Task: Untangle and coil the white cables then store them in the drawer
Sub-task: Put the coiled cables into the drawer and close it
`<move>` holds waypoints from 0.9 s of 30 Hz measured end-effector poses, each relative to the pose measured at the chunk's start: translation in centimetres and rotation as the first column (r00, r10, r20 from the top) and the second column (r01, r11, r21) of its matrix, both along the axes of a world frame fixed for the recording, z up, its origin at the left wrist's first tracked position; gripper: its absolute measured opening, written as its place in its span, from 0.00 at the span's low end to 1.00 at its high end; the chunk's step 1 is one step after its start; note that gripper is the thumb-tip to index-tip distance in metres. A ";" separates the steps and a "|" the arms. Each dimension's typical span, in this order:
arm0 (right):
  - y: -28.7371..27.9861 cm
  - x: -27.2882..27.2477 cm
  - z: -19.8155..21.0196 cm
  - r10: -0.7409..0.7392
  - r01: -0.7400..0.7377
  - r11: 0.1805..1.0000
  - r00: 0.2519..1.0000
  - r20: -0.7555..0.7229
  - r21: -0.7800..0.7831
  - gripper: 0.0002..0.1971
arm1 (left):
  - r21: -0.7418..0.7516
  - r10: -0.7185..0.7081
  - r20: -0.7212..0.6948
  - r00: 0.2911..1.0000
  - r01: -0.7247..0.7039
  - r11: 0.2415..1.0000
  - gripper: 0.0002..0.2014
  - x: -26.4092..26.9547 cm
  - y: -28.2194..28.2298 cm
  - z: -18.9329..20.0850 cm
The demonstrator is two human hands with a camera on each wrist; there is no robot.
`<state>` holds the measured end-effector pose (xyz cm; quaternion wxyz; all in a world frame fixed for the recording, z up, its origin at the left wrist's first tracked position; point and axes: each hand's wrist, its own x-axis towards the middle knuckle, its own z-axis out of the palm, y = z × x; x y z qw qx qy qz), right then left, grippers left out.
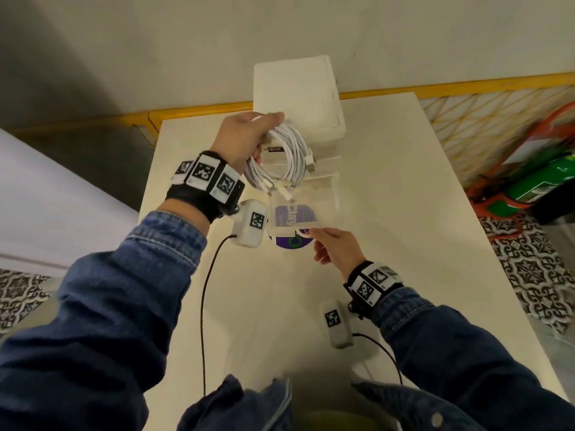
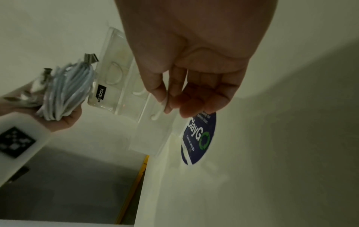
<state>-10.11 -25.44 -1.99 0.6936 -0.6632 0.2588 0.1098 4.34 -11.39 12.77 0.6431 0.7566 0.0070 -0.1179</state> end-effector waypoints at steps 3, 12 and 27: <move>-0.6 -0.1 0.0 0.082 -0.082 0.997 0.997 -0.012 -0.014 0.12 | -0.030 -0.045 -0.035 0.998 0.044 0.999 0.11 -1.7 -0.3 -1.6; -4.3 -0.3 0.3 -0.023 0.021 0.930 1.000 -0.002 -0.367 0.32 | -0.016 0.108 -0.392 0.914 -0.125 0.992 0.15 -3.0 -2.4 -8.4; -5.2 0.7 0.1 0.241 -0.064 0.798 0.945 0.221 -0.599 0.09 | 0.000 0.293 -0.363 0.885 -0.314 0.949 0.17 -3.9 -4.6 -11.0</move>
